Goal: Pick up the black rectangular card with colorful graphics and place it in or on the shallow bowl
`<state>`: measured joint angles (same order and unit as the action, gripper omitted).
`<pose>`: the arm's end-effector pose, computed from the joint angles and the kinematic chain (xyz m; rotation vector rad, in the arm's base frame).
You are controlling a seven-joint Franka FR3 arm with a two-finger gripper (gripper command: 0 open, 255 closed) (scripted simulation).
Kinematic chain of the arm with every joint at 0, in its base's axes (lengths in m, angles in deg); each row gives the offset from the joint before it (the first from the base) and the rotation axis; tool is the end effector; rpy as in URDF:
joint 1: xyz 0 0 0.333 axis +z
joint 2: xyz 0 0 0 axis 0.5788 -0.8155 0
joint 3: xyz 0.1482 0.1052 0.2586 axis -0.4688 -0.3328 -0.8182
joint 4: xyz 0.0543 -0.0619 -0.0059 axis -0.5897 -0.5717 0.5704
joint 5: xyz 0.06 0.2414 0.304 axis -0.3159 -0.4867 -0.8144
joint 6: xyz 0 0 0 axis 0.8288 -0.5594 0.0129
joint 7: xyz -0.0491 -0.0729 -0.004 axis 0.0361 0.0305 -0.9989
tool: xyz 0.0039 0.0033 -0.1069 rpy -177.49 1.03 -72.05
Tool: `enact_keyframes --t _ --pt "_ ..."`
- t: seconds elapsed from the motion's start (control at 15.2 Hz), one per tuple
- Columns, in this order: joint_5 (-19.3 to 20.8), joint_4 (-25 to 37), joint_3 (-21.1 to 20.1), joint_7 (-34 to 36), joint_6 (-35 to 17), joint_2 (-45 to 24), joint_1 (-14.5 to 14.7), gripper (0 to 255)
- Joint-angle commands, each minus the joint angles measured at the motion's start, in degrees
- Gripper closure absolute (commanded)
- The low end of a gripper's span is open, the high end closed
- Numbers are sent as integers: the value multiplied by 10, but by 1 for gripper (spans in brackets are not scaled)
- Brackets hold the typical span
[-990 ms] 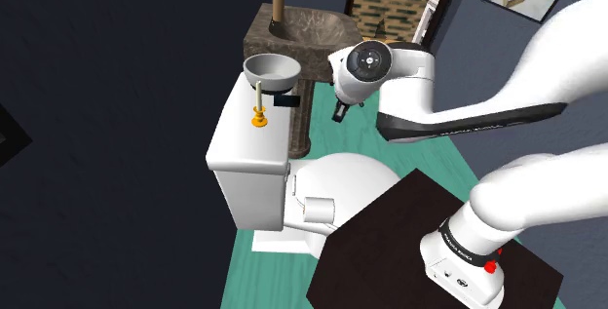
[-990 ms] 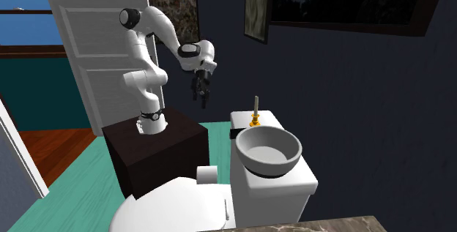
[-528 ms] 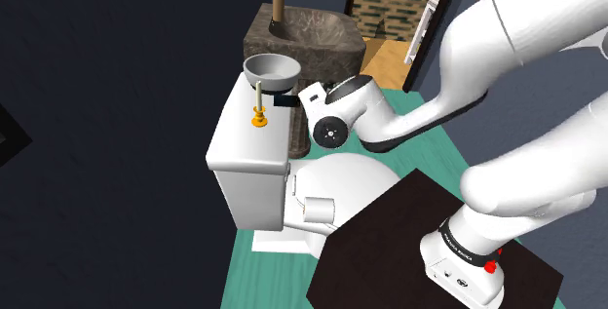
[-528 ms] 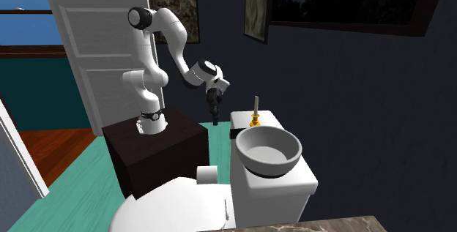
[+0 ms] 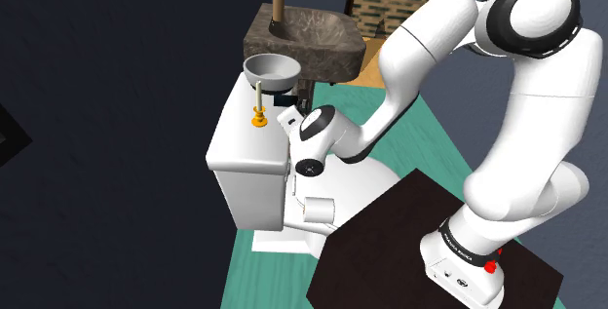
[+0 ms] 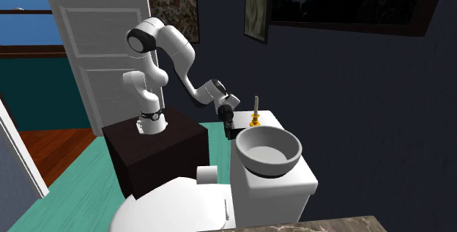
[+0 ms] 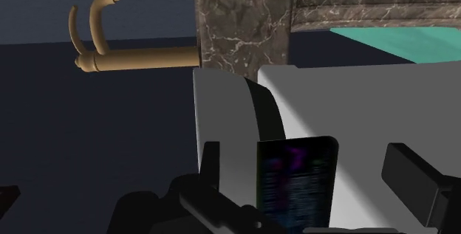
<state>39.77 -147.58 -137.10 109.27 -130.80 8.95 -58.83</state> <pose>0.4818 0.1898 0.2344 1.5612 0.7864 0.7552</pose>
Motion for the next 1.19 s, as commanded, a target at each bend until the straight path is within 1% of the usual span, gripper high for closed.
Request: enact_keyframes --t 0.0,0.33,0.79,0.86,1.12 --pt "21 10 13 -2 4 -13 4 0" --pt "47 32 32 -11 -12 -29 -3 0" --pt "47 32 32 -11 -12 -29 -3 0" --pt "47 32 32 -11 -12 -29 -3 255" --pt "47 32 32 -11 -12 -29 -3 255"
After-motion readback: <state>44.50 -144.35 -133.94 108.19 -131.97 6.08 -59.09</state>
